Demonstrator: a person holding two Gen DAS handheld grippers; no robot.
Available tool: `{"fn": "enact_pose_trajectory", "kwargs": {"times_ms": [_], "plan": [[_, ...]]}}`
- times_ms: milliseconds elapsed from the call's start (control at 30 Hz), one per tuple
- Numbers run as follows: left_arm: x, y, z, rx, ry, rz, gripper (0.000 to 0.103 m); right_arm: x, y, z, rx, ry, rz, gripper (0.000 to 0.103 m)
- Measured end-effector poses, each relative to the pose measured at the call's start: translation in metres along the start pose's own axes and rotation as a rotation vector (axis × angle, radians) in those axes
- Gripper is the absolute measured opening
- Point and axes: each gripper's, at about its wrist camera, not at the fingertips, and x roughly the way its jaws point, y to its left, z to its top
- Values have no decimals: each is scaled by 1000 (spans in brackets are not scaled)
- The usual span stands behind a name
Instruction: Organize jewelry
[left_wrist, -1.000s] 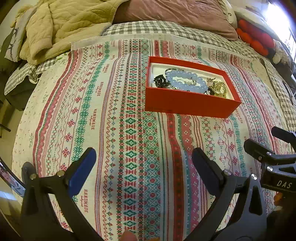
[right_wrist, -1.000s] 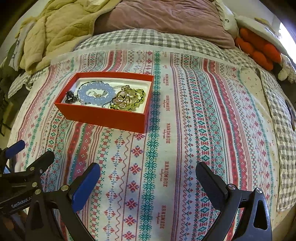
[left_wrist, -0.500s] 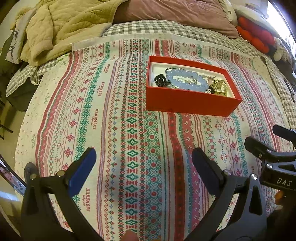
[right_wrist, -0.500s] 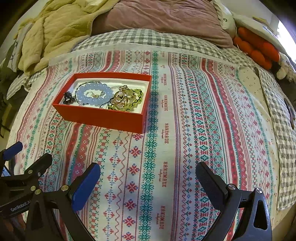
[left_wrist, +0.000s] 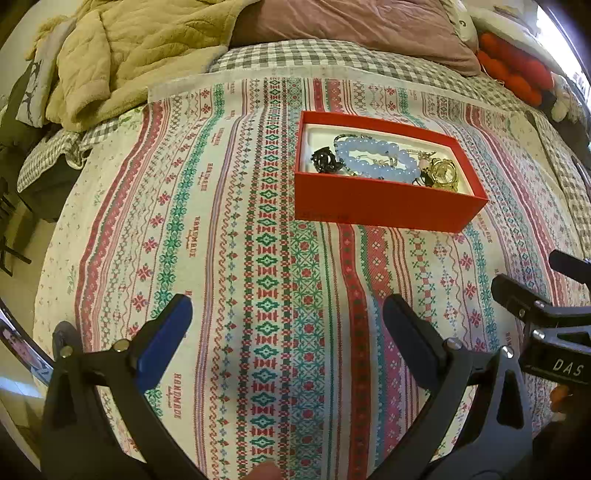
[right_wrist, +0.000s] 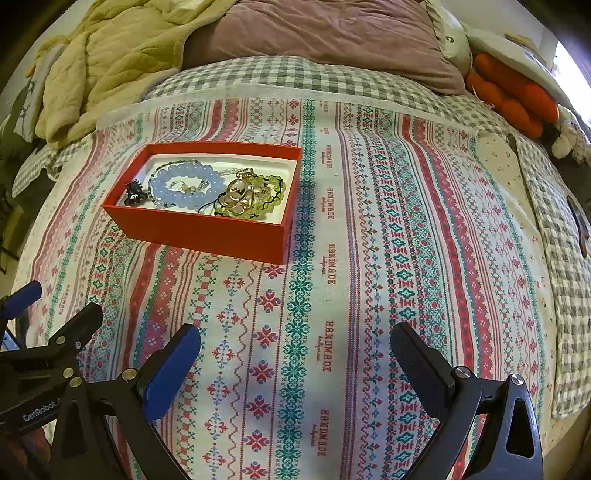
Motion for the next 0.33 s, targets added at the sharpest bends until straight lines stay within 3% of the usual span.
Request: {"fn": "enact_pose_trajectory", "kwargs": {"times_ms": [333], "plan": [[2, 3, -11, -25, 17, -54, 102, 3, 1, -7, 2, -5, -9, 103]]}}
